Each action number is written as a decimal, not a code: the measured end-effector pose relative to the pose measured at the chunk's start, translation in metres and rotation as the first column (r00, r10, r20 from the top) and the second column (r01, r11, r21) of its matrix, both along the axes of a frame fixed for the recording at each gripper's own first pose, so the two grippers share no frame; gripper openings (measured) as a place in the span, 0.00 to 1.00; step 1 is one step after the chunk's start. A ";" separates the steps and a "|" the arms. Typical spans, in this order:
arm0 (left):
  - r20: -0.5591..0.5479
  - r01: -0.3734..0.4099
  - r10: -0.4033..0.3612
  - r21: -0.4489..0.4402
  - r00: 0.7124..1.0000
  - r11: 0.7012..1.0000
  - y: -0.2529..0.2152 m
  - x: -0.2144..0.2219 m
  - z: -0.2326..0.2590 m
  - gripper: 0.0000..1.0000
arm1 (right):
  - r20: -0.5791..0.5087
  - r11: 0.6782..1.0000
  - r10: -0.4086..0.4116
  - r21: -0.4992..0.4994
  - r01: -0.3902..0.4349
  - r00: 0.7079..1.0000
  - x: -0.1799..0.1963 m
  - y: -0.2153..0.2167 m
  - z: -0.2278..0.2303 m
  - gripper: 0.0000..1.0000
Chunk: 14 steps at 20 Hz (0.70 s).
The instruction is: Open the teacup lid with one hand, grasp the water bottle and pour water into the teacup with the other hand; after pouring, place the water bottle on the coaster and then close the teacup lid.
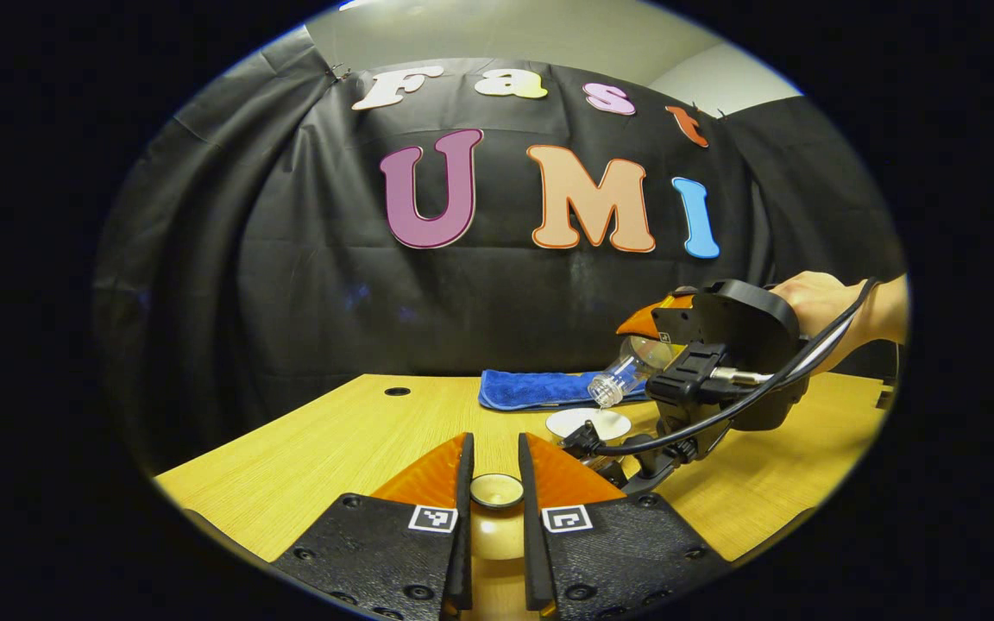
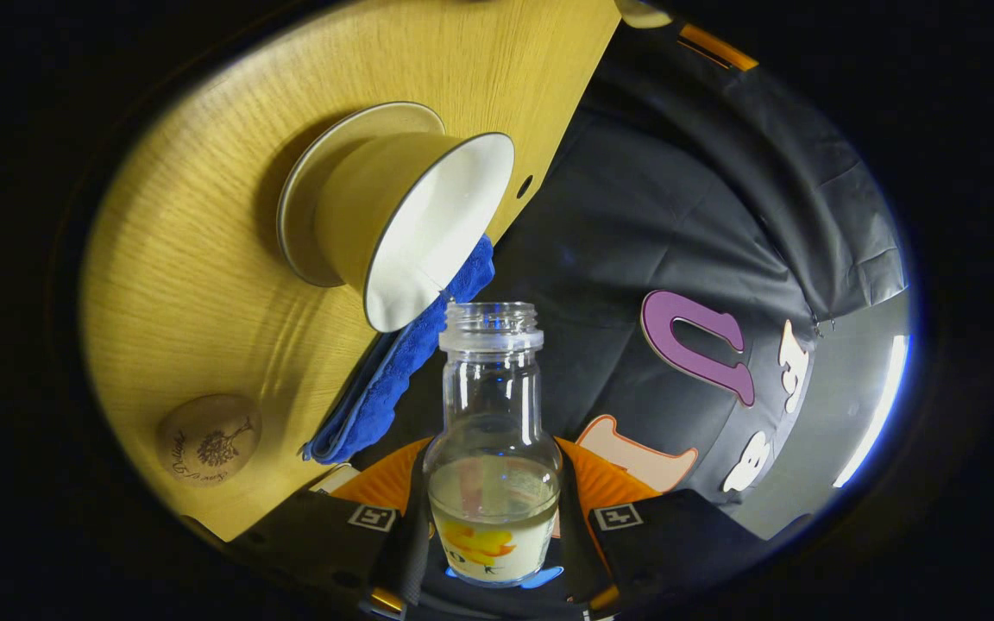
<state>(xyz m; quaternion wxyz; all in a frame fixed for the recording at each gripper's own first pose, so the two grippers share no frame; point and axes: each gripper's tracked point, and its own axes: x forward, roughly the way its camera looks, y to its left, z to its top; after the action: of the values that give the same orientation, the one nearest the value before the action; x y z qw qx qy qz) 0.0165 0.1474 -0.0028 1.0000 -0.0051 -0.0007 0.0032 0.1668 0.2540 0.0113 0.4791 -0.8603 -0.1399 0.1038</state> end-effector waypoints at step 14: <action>0.000 0.000 0.000 0.000 1.000 1.000 0.000 0.000 0.000 0.21 | -0.094 0.993 -0.028 0.115 0.039 0.995 -0.001 -0.003 -0.009 0.69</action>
<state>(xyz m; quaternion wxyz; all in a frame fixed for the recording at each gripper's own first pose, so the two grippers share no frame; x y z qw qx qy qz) 0.0165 0.1475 -0.0028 1.0000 -0.0051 -0.0009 0.0033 0.1655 0.2507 0.0027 0.5361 -0.8273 -0.1090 0.1272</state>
